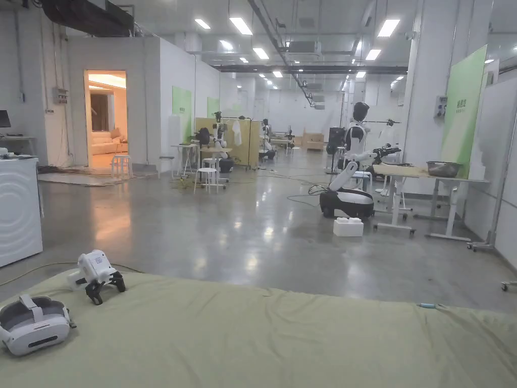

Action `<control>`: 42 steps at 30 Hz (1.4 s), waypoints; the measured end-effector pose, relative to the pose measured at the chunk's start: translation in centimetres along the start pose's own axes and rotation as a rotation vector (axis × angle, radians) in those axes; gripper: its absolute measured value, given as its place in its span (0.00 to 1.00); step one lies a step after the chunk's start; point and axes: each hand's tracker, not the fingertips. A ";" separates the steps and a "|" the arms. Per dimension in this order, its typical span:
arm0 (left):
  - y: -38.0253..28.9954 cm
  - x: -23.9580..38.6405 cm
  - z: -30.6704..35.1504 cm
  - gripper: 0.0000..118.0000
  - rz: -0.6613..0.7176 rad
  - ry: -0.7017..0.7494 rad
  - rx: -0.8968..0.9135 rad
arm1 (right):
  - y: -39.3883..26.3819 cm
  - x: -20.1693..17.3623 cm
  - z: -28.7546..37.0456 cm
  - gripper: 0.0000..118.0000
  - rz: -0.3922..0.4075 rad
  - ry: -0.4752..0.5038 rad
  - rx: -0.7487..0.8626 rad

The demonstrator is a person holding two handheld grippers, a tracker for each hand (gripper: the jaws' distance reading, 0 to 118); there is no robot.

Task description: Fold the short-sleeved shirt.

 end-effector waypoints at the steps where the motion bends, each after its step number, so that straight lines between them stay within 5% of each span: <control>1: -0.1 -0.1 0.1 0.00 0.160 0.068 0.007 | -0.2 0.7 0.1 0.00 -0.118 -0.001 0.011; 3: -0.4 -0.3 0.2 0.00 0.511 0.212 0.028 | -1.0 3.8 0.7 0.00 -0.481 -0.095 0.008; 5: -2.9 1.4 0.9 0.00 0.925 0.373 0.098 | -3.4 7.4 1.5 0.00 -0.993 -0.212 0.038; 6: -4.7 -1.0 1.8 0.00 1.223 0.382 0.145 | -5.1 8.4 2.1 0.00 -1.314 -0.266 0.055; 8: -9.2 -2.2 3.7 0.00 1.651 0.392 0.302 | -7.9 8.2 3.0 0.00 -1.799 -0.352 0.139; 10: -9.3 -0.6 3.8 0.00 1.899 0.433 0.454 | -8.8 6.6 3.5 0.00 -2.055 -0.441 0.216; 13: -8.2 -0.2 3.5 0.00 1.959 0.438 0.426 | -8.1 6.3 4.0 0.00 -2.111 -0.488 0.182; 18: -6.8 -0.7 4.0 0.00 1.890 0.424 0.381 | -7.7 7.1 4.3 0.00 -2.008 -0.466 0.171; 36: -11.2 0.9 -1.2 0.00 1.956 0.320 0.316 | -7.3 6.0 1.8 0.00 -2.019 -0.353 0.151; 38: -13.5 2.1 -4.6 0.13 1.997 0.172 0.263 | -7.2 5.4 1.1 0.00 -2.023 -0.325 0.132; 39: -14.7 3.1 -6.8 0.30 2.018 0.083 0.199 | -7.2 5.2 0.7 0.00 -2.029 -0.305 0.120; 40: -15.6 4.3 -9.5 0.61 2.031 0.011 0.134 | -7.2 4.8 0.2 0.00 -2.042 -0.281 0.108; 42: -16.8 6.7 -14.8 0.89 1.983 -0.078 0.020 | -7.4 4.0 -0.8 0.00 -2.062 -0.235 0.085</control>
